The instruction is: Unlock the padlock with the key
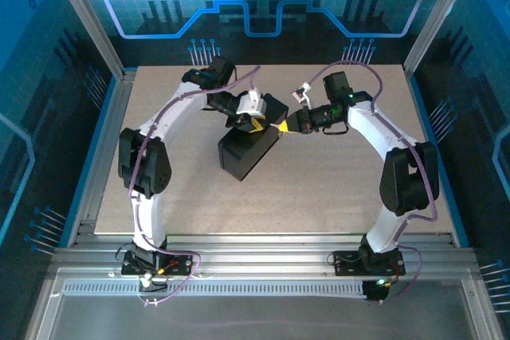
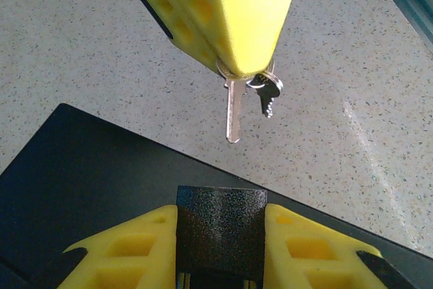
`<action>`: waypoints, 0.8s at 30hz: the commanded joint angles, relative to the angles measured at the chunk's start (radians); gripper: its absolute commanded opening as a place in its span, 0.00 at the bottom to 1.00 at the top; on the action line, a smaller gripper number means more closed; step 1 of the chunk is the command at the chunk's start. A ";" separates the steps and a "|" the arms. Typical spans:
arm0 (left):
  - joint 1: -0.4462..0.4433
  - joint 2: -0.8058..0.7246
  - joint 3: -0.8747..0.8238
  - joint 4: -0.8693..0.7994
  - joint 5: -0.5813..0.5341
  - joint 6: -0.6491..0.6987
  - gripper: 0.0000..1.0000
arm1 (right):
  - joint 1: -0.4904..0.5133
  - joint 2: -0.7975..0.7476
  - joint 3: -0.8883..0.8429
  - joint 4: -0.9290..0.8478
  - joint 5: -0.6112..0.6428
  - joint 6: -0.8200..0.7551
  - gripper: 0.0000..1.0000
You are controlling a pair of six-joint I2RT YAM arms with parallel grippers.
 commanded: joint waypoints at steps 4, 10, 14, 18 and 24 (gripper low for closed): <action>0.000 -0.055 -0.047 0.030 0.044 0.013 0.07 | 0.025 0.013 -0.002 0.018 -0.049 0.038 0.00; 0.000 -0.058 -0.055 0.050 0.051 0.001 0.07 | 0.041 0.045 0.008 0.033 -0.049 0.063 0.00; 0.001 -0.057 -0.059 0.053 0.048 0.001 0.07 | 0.045 0.048 0.008 0.048 -0.037 0.073 0.00; 0.000 -0.055 -0.064 0.054 0.044 0.000 0.07 | 0.043 0.054 0.003 0.051 -0.034 0.074 0.00; 0.003 -0.059 -0.077 0.062 0.033 -0.003 0.06 | 0.014 0.032 -0.027 0.069 -0.034 0.082 0.00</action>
